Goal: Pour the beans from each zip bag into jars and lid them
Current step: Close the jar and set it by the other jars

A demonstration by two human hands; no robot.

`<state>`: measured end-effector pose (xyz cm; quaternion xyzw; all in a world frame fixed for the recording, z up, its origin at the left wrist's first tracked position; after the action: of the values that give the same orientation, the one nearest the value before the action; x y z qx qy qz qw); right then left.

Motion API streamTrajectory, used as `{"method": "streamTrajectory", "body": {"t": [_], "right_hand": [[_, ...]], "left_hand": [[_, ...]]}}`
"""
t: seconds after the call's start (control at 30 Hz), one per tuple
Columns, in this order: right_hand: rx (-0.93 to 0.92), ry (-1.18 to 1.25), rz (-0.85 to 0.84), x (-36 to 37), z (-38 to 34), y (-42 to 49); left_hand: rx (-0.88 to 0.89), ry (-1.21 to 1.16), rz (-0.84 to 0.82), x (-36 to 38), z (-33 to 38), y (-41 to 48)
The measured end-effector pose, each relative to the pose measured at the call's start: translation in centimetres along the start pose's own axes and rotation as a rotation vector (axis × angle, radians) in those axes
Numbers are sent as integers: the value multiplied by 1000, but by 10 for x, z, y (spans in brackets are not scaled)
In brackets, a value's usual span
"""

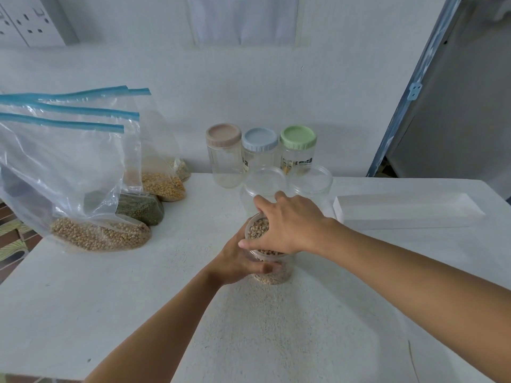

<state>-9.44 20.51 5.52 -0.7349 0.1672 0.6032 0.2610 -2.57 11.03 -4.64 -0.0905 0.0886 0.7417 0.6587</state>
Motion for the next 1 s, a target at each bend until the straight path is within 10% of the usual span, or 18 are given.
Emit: {"method": "streamTrajectory", "body": {"t": [1.0], "right_hand": [[-483, 248, -239, -18, -2, 3]], "left_hand": [[4, 54, -23, 2, -2, 7]]}}
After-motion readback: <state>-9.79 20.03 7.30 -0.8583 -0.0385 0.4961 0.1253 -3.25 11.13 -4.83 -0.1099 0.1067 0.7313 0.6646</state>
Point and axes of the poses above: each hand's wrist, its own y-axis towards the middle knuckle, its own x-axis out of the palm, z = x × y, the point moved 5 cm from there along y, towards the middle knuckle, and after that the axes turned 8 degrees about y, right-handed, at the moved point
